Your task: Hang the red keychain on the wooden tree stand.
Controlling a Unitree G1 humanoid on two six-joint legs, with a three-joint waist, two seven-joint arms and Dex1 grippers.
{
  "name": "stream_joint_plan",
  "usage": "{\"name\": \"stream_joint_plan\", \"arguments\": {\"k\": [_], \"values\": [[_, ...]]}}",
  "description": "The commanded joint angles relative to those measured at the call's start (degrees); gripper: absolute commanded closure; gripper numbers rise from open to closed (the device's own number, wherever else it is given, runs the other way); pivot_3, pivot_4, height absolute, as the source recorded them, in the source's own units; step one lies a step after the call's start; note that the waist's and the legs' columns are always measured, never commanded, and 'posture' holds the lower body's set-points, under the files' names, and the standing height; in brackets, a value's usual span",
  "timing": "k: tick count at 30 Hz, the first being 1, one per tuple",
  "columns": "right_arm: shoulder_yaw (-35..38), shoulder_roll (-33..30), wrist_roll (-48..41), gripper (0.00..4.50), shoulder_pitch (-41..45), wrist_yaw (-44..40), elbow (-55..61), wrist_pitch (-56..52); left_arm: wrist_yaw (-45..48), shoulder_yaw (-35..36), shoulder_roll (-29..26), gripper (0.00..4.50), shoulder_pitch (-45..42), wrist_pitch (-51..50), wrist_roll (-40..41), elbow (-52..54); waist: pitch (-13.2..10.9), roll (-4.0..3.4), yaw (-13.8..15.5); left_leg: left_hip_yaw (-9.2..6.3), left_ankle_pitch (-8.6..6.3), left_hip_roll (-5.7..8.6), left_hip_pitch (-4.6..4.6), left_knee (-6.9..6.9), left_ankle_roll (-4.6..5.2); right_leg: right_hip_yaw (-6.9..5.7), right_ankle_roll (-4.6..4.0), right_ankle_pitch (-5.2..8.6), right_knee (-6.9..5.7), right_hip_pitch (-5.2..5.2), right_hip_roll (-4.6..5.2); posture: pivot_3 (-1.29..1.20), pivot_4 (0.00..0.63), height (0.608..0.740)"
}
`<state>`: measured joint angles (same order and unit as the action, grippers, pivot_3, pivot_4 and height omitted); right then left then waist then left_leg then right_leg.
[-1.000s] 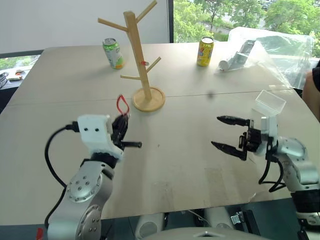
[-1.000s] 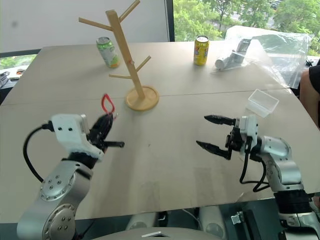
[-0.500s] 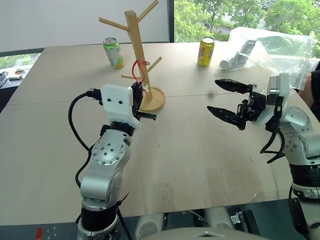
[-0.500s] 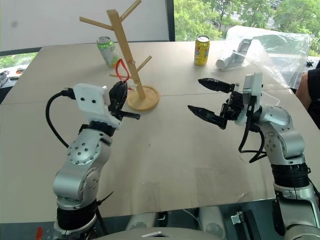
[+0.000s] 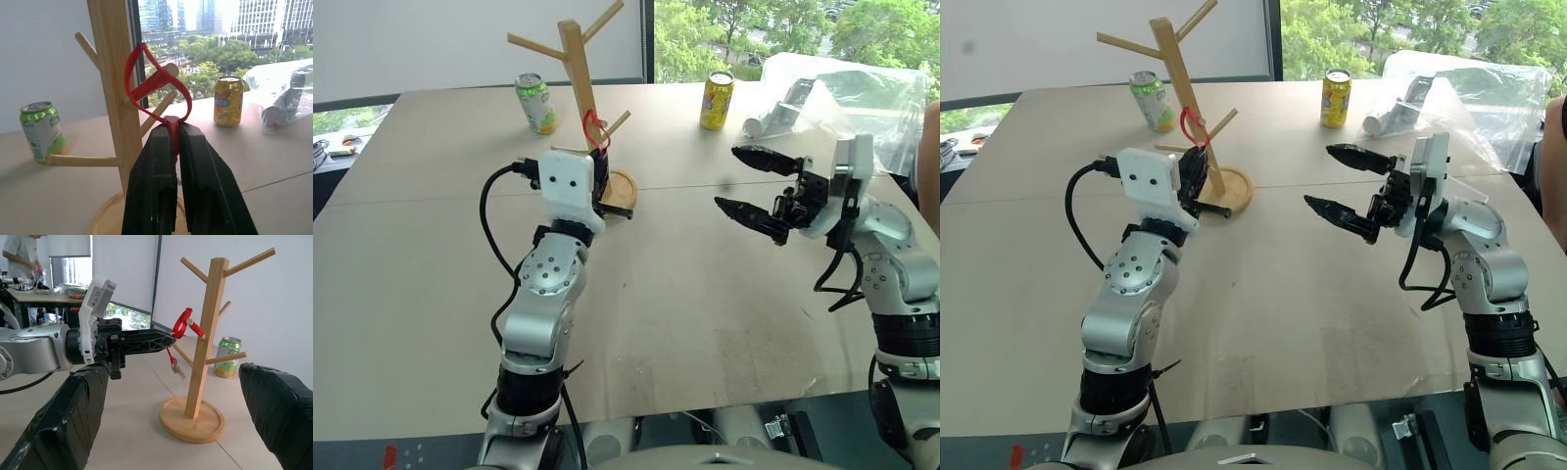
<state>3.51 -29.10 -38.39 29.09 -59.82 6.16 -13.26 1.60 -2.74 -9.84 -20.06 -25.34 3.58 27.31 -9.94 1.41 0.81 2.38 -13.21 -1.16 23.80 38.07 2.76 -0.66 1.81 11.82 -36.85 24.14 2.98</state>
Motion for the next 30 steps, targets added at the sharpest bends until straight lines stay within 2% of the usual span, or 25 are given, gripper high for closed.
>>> {"name": "stream_joint_plan", "arguments": {"k": [1,13,30], "values": [[1.75,0.09,0.02,0.0,0.79,0.41,1.71,1.03,0.77,-0.36,0.61,4.41,-1.62,2.81,-0.47,0.06,0.0,0.0,0.01,0.0,0.0,0.0,0.0,0.0,0.0,0.0,0.0,0.0,0.0,0.0,0.0,0.0,0.15,0.74],[1.88,-0.07,0.52,0.0,-0.67,0.61,2.58,1.59,1.58,0.18,2.95,4.41,0.17,6.3,0.07,1.79,0.0,0.0,0.01,0.01,-0.01,0.0,0.0,0.01,0.01,0.01,0.0,0.0,0.0,0.0,0.01,0.0,0.15,0.74],[1.65,0.29,0.7,0.0,-1.74,1.24,3.42,1.41,-0.88,0.21,2.22,4.41,-4.33,0.53,-5.92,-3.89,0.0,0.0,0.0,0.01,-0.01,0.0,0.0,0.01,0.01,0.0,0.01,0.0,0.0,0.0,-0.01,0.0,0.15,0.74]]}}
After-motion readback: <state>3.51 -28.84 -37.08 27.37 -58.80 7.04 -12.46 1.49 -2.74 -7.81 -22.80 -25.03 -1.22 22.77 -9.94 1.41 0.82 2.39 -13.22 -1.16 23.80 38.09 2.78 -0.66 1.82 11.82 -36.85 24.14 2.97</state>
